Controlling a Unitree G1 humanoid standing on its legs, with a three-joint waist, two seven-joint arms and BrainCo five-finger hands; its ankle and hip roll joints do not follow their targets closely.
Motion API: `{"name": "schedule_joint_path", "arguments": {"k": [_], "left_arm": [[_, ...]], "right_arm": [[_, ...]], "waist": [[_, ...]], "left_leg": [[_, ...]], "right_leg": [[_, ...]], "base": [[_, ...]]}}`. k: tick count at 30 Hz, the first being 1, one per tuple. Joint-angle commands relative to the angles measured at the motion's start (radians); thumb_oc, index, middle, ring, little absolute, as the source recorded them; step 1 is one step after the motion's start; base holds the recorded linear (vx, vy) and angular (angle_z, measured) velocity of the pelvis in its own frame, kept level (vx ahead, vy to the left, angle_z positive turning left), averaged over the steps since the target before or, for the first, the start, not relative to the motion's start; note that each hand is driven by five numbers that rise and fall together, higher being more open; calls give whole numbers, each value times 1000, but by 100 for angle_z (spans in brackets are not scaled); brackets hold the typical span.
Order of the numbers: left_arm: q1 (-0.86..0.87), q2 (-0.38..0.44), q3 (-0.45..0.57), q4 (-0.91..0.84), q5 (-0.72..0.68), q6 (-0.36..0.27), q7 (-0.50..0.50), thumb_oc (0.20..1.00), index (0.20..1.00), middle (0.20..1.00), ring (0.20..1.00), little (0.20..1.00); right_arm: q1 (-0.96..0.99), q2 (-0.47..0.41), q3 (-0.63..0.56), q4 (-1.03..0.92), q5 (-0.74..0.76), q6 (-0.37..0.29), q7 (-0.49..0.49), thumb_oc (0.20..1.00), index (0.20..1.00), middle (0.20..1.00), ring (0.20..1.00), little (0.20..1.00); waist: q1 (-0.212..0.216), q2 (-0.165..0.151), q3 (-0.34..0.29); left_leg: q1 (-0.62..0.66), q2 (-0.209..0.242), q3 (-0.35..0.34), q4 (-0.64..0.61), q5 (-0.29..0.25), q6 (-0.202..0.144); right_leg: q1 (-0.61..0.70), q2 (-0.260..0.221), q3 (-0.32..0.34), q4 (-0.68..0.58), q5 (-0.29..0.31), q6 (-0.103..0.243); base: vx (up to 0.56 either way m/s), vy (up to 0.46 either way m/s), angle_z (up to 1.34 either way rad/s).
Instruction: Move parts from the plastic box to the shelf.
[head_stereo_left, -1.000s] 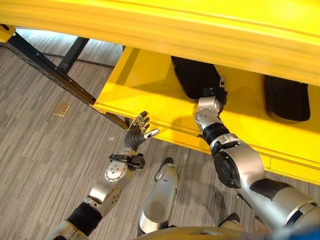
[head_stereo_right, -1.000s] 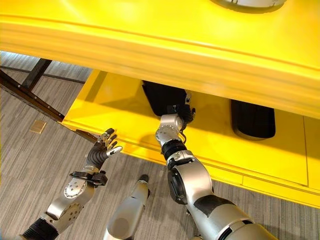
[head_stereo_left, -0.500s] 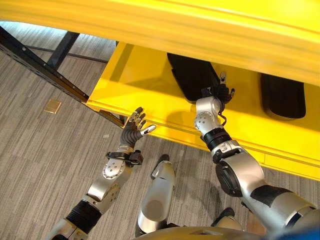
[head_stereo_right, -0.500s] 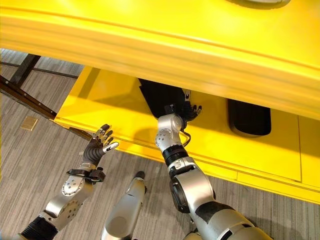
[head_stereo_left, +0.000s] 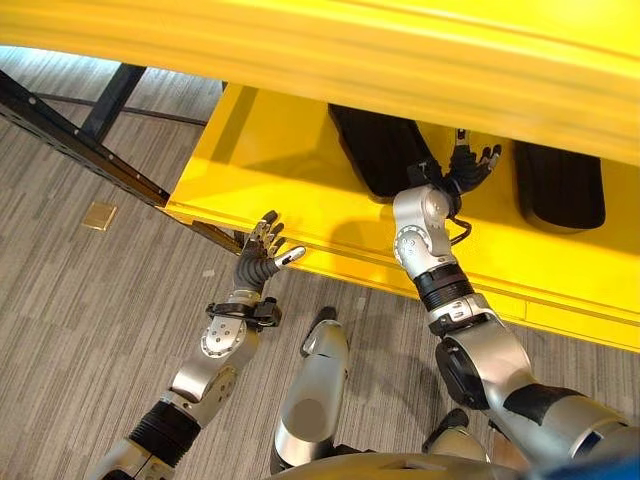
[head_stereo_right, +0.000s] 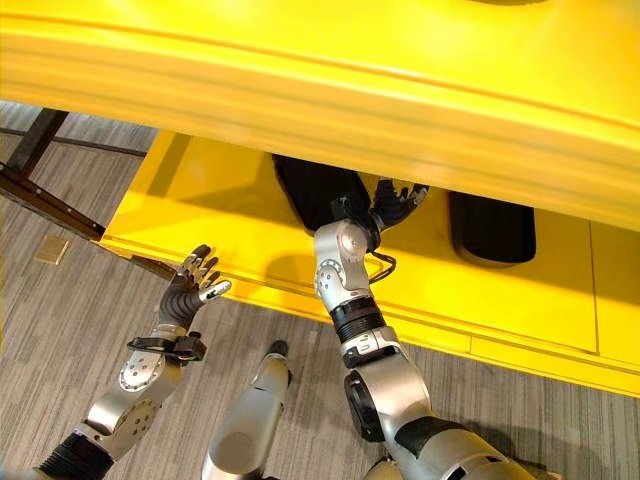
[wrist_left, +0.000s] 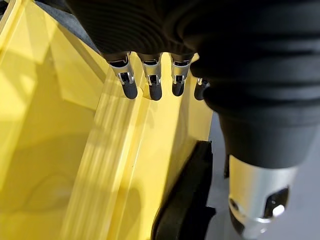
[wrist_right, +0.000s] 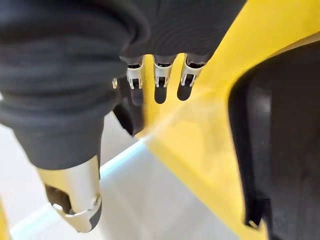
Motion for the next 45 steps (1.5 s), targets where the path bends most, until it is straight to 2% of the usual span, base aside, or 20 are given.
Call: {"name": "schedule_joint_path", "arguments": {"k": [1,3,5,10,11,12,15,16,18,21,22,23,24,27,30,31,34,35,36,45], "left_arm": [[-47,9,33,-63,47,-59,4,1000,1000,1000,1000,1000],[-48,7,33,-63,60,-57,2,1000,1000,1000,1000,1000],[-56,7,30,-59,78,-60,-7,1000,1000,1000,1000,1000],[-55,2,33,-50,88,-57,-15,1000,1000,1000,1000,1000],[-52,-1,42,-45,89,-59,-19,1000,1000,1000,1000,1000],[-48,0,50,-44,93,-59,-26,1000,1000,1000,1000,1000],[-33,3,69,-48,97,-62,-34,1000,1000,1000,1000,1000],[-14,4,92,-49,96,-67,-54,1000,1000,1000,1000,1000],[8,6,113,-49,96,-65,-74,1000,1000,1000,1000,1000],[38,15,139,-48,89,-64,-115,1000,1000,1000,1000,1000],[56,20,149,-46,85,-63,-146,1000,1000,1000,1000,1000],[66,28,156,-47,89,-61,-169,1000,1000,1000,1000,1000],[65,28,155,-47,89,-61,-170,1000,1000,1000,1000,1000],[65,28,148,-51,86,-55,-192,1000,1000,1000,1000,1000],[75,28,146,-59,84,-47,-217,1000,1000,1000,1000,1000],[83,31,150,-62,82,-47,-227,1000,1000,1000,1000,1000],[95,36,157,-62,77,-45,-238,1000,1000,1000,1000,1000],[97,43,155,-64,79,-44,-246,1000,1000,1000,1000,1000],[89,60,142,-75,72,-44,-258,1000,1000,1000,1000,1000],[74,59,138,-86,72,-43,-247,1000,1000,1000,1000,1000]], "right_arm": [[33,7,-31,-100,-131,7,-15,1000,1000,1000,1000,1000],[41,-2,0,-163,-202,38,-17,1000,1000,1000,1000,1000],[53,-29,67,-190,-271,95,40,1000,1000,1000,1000,1000],[81,-40,134,-200,-248,108,126,1000,1000,1000,1000,1000],[103,-45,172,-221,-202,94,199,1000,1000,1000,1000,1000],[119,-86,210,-237,-242,136,237,1000,1000,1000,1000,1000],[145,-116,237,-262,-220,125,305,1000,1000,1000,1000,1000],[185,-187,279,-294,-240,157,380,1000,1000,1000,1000,1000],[222,-261,297,-327,-242,173,452,1000,1000,1000,1000,1000],[295,-385,299,-396,-264,183,538,1000,1000,1000,1000,1000],[331,-468,277,-446,-269,175,586,1000,1000,1000,1000,1000],[352,-565,249,-491,-336,189,599,1000,1000,1000,1000,1000],[353,-566,248,-492,-336,189,599,1000,1000,1000,1000,1000],[370,-661,206,-551,-340,183,632,1000,1000,1000,1000,1000],[359,-779,165,-596,-379,181,659,1000,1000,1000,1000,1000],[317,-870,167,-623,-400,178,683,1000,1000,1000,1000,1000],[251,-971,193,-643,-427,181,713,1000,1000,1000,1000,1000],[209,-1010,223,-634,-466,194,715,1000,1000,1000,1000,1000],[-36,-1145,448,-572,-616,232,751,1000,1000,1000,1000,1000],[-410,-1128,817,-373,-755,283,823,1000,1000,1000,1000,1000]], "waist": [[13,23,24],[11,22,28],[8,18,31],[1,10,33],[-6,3,35],[-12,0,36],[-24,-8,37],[-40,-20,34],[-53,-31,28],[-77,-48,16],[-90,-55,15],[-104,-61,9],[-105,-61,6],[-129,-67,2],[-153,-69,5],[-166,-72,7],[-180,-78,7],[-180,-76,12],[-183,-76,25],[-157,-69,55]], "left_leg": [[62,31,37,-145,100,43],[61,32,36,-145,105,42],[65,34,40,-153,112,41],[68,38,48,-161,117,38],[71,42,56,-163,119,37],[73,46,59,-162,119,36],[78,52,65,-158,116,35],[84,59,72,-155,112,32],[90,66,78,-154,108,28],[95,75,85,-153,109,25],[100,82,86,-135,95,22],[103,86,88,-117,85,20],[101,85,87,-122,91,21],[95,89,93,-90,77,18],[83,103,103,-30,45,15],[76,116,111,6,27,14],[63,128,123,41,13,15],[55,134,124,67,-3,16],[0,135,132,131,-24,16],[-92,111,135,174,-24,23]], "right_leg": [[-70,1,33,225,-27,-13],[-70,2,32,225,-26,-13],[-74,3,34,224,-22,-14],[-80,5,41,221,-20,-16],[-83,7,48,221,-20,-16],[-86,9,52,224,-21,-17],[-90,10,62,228,-22,-18],[-94,12,72,233,-24,-18],[-96,15,80,234,-25,-18],[-100,19,92,236,-25,-17],[-100,20,102,250,-36,-18],[-103,22,111,264,-45,-19],[-104,22,110,260,-41,-19],[-124,22,127,292,-53,-22],[-157,29,163,344,-83,-30],[-188,34,193,380,-95,-34],[-226,40,226,406,-104,-39],[-242,43,239,429,-115,-41],[-318,45,271,484,-127,-50],[-406,37,283,528,-126,-61]], "base": [[-1,-9,-3],[1,-10,-2],[0,0,0],[0,2,-1],[-2,17,-4],[3,19,-6],[-1,8,-11],[-3,16,-7],[-3,5,-17],[-6,-4,-23],[-15,-13,-28],[-19,0,-26],[-24,-1,-25],[-38,17,-14],[-62,32,-20],[-89,46,-30],[-76,30,-50],[-173,22,-38],[-186,27,-51],[-67,4,-3]]}}
